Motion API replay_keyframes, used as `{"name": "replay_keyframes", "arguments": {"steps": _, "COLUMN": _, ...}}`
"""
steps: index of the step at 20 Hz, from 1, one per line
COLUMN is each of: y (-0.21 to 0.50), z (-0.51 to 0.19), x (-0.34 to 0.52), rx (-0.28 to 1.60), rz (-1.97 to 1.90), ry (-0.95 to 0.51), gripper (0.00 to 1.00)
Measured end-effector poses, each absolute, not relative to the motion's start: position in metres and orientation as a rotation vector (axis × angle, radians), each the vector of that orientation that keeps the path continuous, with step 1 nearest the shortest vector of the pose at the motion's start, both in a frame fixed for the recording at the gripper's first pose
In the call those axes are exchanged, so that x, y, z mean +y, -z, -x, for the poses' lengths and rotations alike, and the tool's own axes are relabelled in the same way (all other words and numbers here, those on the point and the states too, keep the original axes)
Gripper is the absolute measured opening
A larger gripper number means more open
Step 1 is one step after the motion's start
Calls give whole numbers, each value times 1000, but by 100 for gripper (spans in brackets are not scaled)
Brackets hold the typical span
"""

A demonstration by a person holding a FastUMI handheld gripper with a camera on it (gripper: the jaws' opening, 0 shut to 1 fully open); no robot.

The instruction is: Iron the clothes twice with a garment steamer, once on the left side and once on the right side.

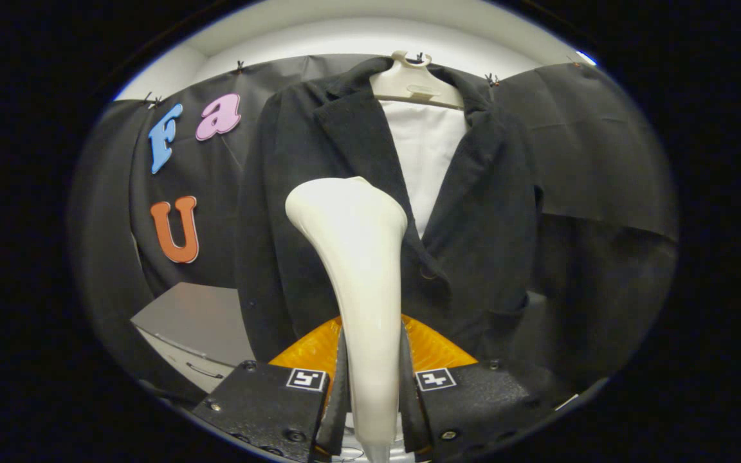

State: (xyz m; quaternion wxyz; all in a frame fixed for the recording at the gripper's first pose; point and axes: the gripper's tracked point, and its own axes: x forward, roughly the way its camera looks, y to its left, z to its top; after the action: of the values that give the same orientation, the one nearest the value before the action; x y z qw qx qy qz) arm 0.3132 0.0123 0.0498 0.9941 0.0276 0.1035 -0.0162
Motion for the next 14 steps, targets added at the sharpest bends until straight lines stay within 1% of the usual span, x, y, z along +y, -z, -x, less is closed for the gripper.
{"name": "replay_keyframes", "arguments": {"steps": 10, "y": 11, "z": -308, "x": 13, "rx": 322, "rz": -61, "ry": 26, "gripper": 38}}
{"name": "replay_keyframes", "arguments": {"steps": 14, "y": 28, "z": -309, "x": 11, "rx": 341, "rz": -59, "ry": 24, "gripper": 37}}
